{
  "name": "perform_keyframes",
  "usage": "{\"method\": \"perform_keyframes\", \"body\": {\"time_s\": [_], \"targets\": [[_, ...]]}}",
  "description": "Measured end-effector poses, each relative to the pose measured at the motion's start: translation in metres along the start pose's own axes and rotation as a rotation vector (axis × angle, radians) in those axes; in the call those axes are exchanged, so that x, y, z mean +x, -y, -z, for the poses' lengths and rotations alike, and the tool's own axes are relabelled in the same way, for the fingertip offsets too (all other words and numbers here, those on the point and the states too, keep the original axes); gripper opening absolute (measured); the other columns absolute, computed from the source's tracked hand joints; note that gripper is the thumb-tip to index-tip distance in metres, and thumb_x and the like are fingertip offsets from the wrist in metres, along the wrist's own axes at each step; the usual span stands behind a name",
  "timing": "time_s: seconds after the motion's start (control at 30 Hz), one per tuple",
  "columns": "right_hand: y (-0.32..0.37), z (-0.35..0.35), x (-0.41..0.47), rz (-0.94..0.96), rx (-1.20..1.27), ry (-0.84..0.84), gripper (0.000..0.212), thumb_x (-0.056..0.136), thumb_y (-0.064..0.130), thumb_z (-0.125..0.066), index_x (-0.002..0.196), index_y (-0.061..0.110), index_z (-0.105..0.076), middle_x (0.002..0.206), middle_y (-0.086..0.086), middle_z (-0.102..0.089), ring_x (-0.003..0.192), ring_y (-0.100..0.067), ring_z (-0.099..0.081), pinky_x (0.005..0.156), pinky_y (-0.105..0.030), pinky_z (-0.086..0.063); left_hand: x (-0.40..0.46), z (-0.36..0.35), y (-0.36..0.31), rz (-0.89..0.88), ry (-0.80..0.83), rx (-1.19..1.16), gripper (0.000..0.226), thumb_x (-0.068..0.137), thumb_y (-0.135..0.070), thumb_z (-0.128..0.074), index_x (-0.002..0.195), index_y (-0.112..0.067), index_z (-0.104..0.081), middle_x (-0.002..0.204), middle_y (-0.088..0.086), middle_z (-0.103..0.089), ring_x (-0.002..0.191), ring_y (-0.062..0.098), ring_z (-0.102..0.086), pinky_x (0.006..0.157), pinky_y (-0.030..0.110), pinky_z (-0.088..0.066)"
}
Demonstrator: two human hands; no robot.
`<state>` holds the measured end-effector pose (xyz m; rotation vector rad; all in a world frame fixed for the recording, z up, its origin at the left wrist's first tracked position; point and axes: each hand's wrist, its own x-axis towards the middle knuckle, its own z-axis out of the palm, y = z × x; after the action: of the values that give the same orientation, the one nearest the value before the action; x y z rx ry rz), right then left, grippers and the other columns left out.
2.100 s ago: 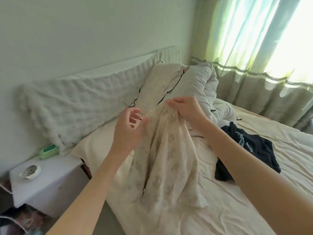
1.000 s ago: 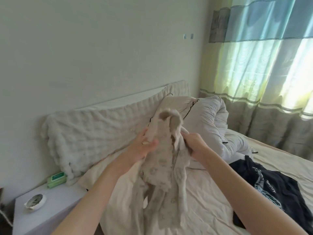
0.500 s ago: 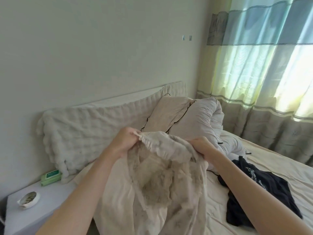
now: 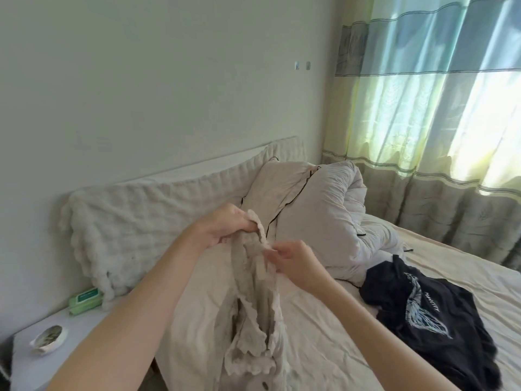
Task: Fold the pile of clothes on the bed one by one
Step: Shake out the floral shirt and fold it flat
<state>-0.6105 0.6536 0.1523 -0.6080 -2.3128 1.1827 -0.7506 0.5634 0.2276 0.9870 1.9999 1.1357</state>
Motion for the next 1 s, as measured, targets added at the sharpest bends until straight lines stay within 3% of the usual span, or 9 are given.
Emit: {"method": "perform_keyframes", "body": {"time_s": [0.1,0.23,0.37,0.47,0.57,0.67,0.8,0.87,1.0], "targets": [[0.001,0.018,0.004,-0.185,0.338,0.096,0.028,0.098,0.015,-0.051,0.081,0.003,-0.07,0.067,-0.002,-0.065,0.059,-0.01,-0.06,0.058,-0.021,-0.048,-0.009,0.012,0.012,0.031,0.078,-0.05,0.013,0.084,-0.012,-0.068,0.08,0.0,-0.072,0.081,0.01,-0.071,0.066,0.013,-0.065,0.061,0.022,-0.053],[0.01,0.044,0.017,-0.446,0.684,0.216,0.027,0.1,0.013,-0.045,0.084,-0.002,-0.063,0.056,-0.002,-0.064,0.045,-0.012,-0.059,0.043,-0.02,-0.046,-0.016,0.013,0.03,-0.04,0.089,0.113,0.049,0.082,-0.048,-0.065,0.066,-0.003,-0.052,0.105,0.002,-0.061,0.112,0.008,-0.058,0.095,0.025,-0.044],[0.013,0.072,0.028,-0.544,0.848,0.273,0.04,0.1,0.016,-0.042,0.074,0.0,-0.067,0.07,-0.01,-0.07,0.062,-0.02,-0.07,0.053,-0.027,-0.056,-0.026,0.01,0.06,-0.111,0.196,-0.029,0.045,0.078,-0.047,-0.071,0.063,-0.012,-0.046,0.068,-0.002,-0.048,0.064,0.01,-0.05,0.063,0.021,-0.042],[0.009,0.089,0.029,-0.552,0.881,0.239,0.041,0.099,0.018,-0.046,0.068,0.003,-0.069,0.065,-0.009,-0.068,0.056,-0.019,-0.067,0.049,-0.027,-0.055,-0.033,0.013,0.092,-0.044,0.268,-0.239,0.012,0.077,-0.027,-0.071,0.069,-0.019,-0.067,0.078,0.0,-0.067,0.073,0.011,-0.064,0.065,0.021,-0.051],[-0.005,0.099,0.026,-0.648,0.858,0.189,0.047,0.098,0.02,-0.048,0.06,0.002,-0.07,0.058,-0.008,-0.066,0.049,-0.017,-0.065,0.044,-0.025,-0.053,-0.032,0.011,0.111,0.105,0.261,-0.215,0.018,0.07,-0.035,-0.073,0.065,-0.02,-0.065,0.073,0.0,-0.067,0.061,0.009,-0.062,0.055,0.021,-0.048],[-0.019,0.098,0.02,-0.708,0.725,0.185,0.027,0.094,0.026,-0.056,0.095,0.002,-0.068,0.081,-0.011,-0.071,0.074,-0.022,-0.068,0.071,-0.034,-0.056,-0.025,0.009,0.112,0.187,0.213,-0.397,0.031,0.074,-0.031,-0.067,0.092,-0.005,-0.066,0.085,0.012,-0.068,0.066,0.017,-0.065,0.059,0.029,-0.057],[-0.043,0.1,0.01,-0.479,0.606,0.238,0.054,0.072,0.04,-0.072,0.123,0.025,-0.058,0.114,-0.001,-0.064,0.099,-0.017,-0.065,0.081,-0.033,-0.055,-0.023,0.007,0.099,0.124,0.153,-0.521,0.062,0.065,-0.039,-0.078,0.108,0.001,-0.057,0.095,0.016,-0.066,0.079,0.025,-0.065,0.062,0.032,-0.057],[-0.048,0.096,-0.002,-0.303,0.309,0.327,0.079,0.065,0.048,-0.074,0.137,0.038,-0.044,0.115,0.011,-0.055,0.098,-0.004,-0.062,0.079,-0.023,-0.051,-0.025,0.006,0.096,0.089,0.108,-0.315,0.087,0.047,-0.049,-0.088,0.117,-0.011,-0.052,0.11,0.008,-0.06,0.096,0.025,-0.061,0.071,0.034,-0.056],[-0.066,0.073,-0.016,-0.045,-0.725,0.41,0.084,0.07,0.066,-0.067,0.141,0.05,-0.026,0.111,0.012,-0.038,0.098,-0.013,-0.048,0.082,-0.026,-0.04,-0.026,-0.009,0.099,-0.065,0.026,0.575,0.069,0.067,-0.041,-0.081,0.123,-0.039,-0.043,0.11,-0.009,-0.051,0.096,0.011,-0.056,0.072,0.021,-0.046]]}}
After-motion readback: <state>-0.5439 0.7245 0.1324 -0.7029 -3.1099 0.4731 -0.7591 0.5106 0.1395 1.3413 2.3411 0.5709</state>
